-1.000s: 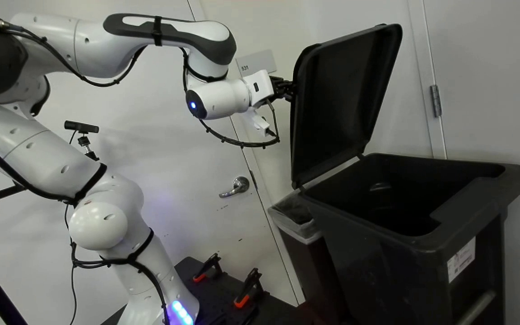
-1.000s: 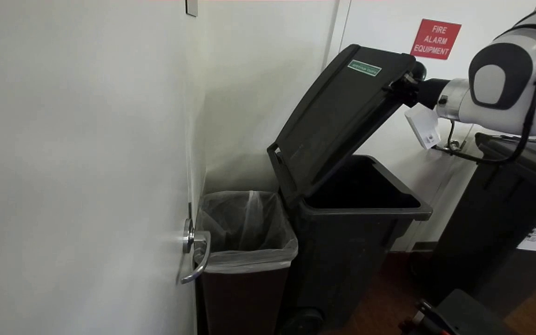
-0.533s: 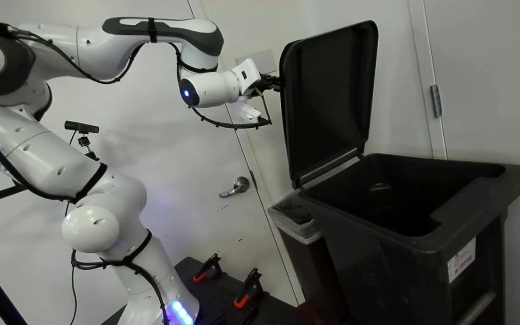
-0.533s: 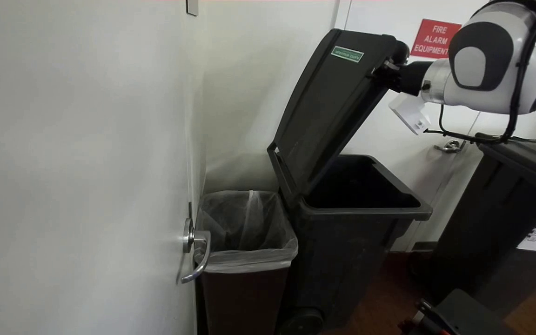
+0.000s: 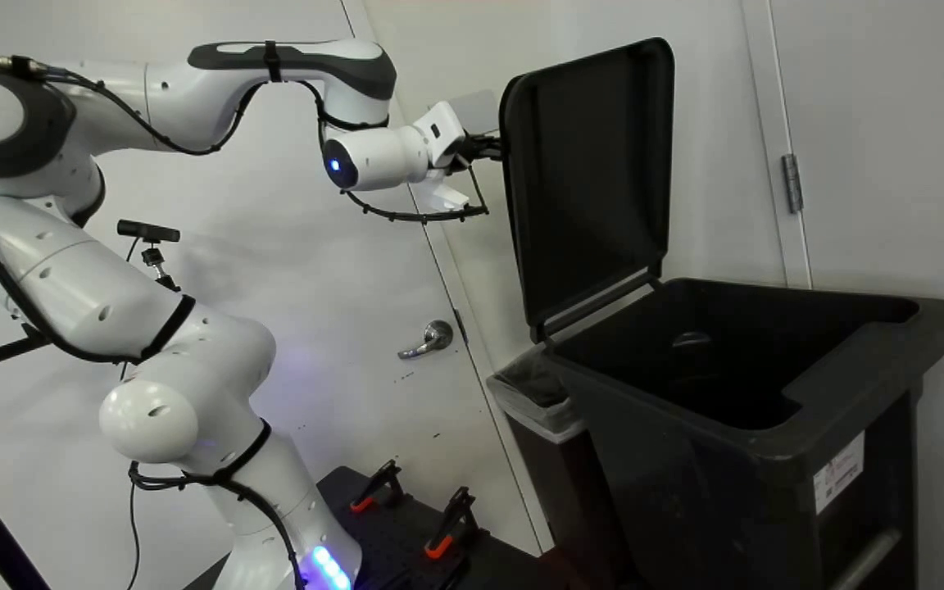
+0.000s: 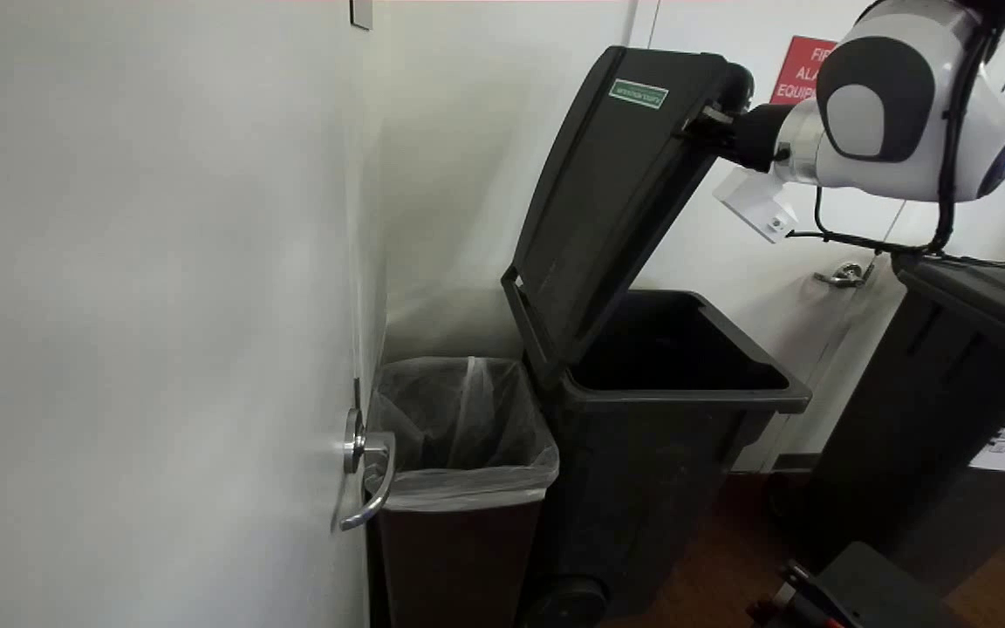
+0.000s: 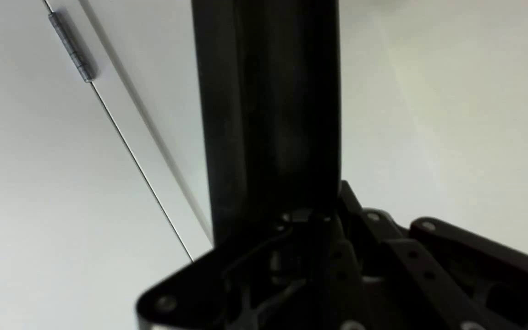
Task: Open the lid of the trash bin
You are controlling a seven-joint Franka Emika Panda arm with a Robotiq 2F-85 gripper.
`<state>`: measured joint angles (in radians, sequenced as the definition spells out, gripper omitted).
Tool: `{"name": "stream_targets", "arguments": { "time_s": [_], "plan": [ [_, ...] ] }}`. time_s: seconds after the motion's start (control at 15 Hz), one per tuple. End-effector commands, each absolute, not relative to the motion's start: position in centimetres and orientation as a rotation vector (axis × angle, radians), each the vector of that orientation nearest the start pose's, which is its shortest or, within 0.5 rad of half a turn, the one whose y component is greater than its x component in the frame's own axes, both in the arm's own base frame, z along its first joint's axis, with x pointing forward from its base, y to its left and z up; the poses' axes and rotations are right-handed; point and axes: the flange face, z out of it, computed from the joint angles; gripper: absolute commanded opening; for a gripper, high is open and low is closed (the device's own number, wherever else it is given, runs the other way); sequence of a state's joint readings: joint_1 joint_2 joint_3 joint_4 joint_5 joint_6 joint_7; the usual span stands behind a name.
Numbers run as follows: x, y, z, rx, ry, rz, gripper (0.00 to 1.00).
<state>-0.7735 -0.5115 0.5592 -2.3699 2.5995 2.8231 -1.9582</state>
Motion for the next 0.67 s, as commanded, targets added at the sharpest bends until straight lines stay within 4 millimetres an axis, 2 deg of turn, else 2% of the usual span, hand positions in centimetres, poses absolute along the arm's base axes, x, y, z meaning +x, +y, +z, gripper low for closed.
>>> {"name": "stream_targets", "arguments": {
  "time_s": [0.0,0.07,0.27,0.6],
  "plan": [
    [42.3,-9.7,51.3,-2.136,0.607,-1.953,0.07],
    [42.9,-9.3,51.7,-2.136,0.603,-1.950,0.02],
    [43.8,-7.4,52.8,-2.184,0.567,-1.945,0.02],
    [46.2,-2.5,54.7,-2.284,0.446,-1.927,0.02]
  ]
}}
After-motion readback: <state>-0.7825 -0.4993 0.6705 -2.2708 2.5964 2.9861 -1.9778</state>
